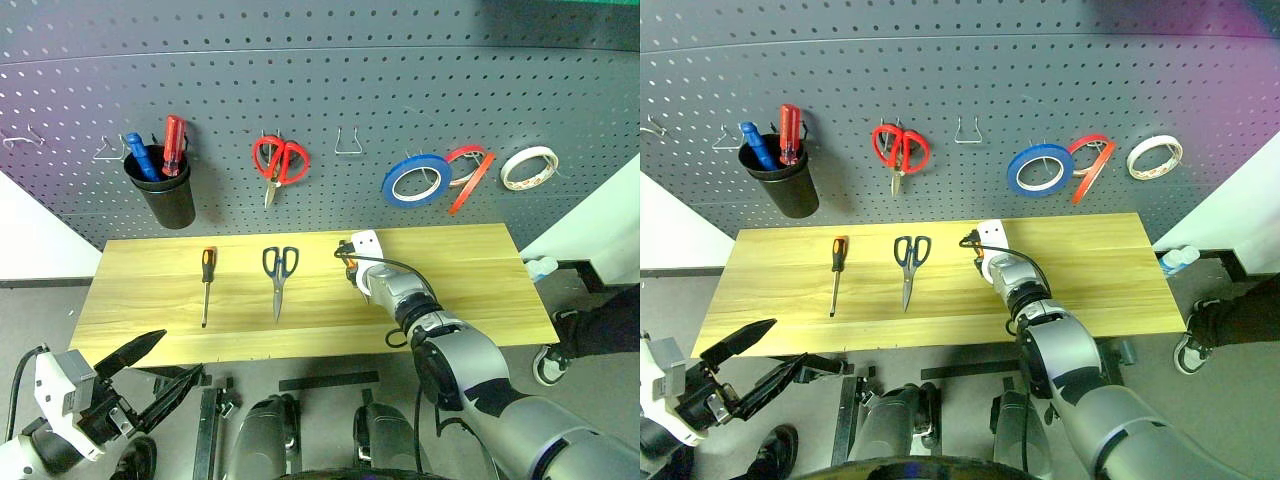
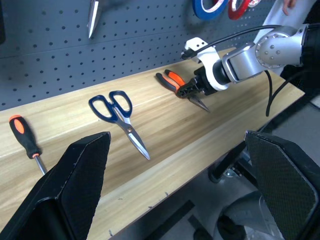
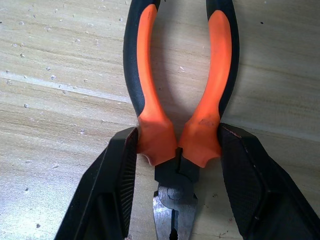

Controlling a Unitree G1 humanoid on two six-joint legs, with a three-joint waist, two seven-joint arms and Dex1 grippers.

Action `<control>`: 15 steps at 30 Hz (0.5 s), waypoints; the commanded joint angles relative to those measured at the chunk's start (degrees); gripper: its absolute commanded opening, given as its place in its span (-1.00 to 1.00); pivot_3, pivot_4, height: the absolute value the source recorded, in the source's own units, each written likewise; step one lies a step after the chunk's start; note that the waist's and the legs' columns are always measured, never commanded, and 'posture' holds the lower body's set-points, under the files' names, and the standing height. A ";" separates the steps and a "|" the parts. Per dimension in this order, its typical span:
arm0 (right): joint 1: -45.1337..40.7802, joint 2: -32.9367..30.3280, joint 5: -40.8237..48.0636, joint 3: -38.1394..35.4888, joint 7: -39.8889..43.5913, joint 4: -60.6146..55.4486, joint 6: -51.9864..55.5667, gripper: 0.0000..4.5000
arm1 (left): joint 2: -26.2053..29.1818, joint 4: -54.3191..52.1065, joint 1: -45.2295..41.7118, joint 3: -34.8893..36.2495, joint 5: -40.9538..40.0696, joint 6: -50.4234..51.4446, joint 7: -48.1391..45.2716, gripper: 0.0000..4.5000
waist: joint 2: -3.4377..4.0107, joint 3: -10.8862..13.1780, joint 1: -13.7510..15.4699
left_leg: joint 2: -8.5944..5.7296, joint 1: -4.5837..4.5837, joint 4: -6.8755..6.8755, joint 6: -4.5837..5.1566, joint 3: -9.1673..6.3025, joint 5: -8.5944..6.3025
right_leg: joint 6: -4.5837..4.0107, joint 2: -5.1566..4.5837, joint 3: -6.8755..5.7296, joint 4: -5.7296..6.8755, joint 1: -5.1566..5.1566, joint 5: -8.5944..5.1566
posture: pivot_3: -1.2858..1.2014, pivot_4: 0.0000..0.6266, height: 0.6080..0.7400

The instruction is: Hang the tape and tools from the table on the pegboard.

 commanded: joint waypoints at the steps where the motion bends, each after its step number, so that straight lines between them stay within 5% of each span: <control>1: -1.50 0.37 -0.47 -0.09 0.54 0.08 -1.09 -0.07 | 0.03 -0.66 0.59 0.94 -0.17 -0.94 -0.29 1.00 | 0.00 0.00 0.01 | 0.00 0.00 0.00 -0.01 0.00 0.01 | 0.00 0.00 0.00 0.00 0.00 0.00 | 0.28 -0.46 1.00; 15: 2.03 -1.39 0.45 -0.57 8.16 -4.43 -5.44 -0.07 | 0.46 0.70 -2.13 -0.33 0.26 -0.52 -0.02 1.00 | -0.01 -0.01 0.00 | 0.01 -0.01 -0.01 -0.11 0.00 0.06 | 0.02 0.14 0.00 0.01 -0.01 0.01 | 0.26 -0.49 1.00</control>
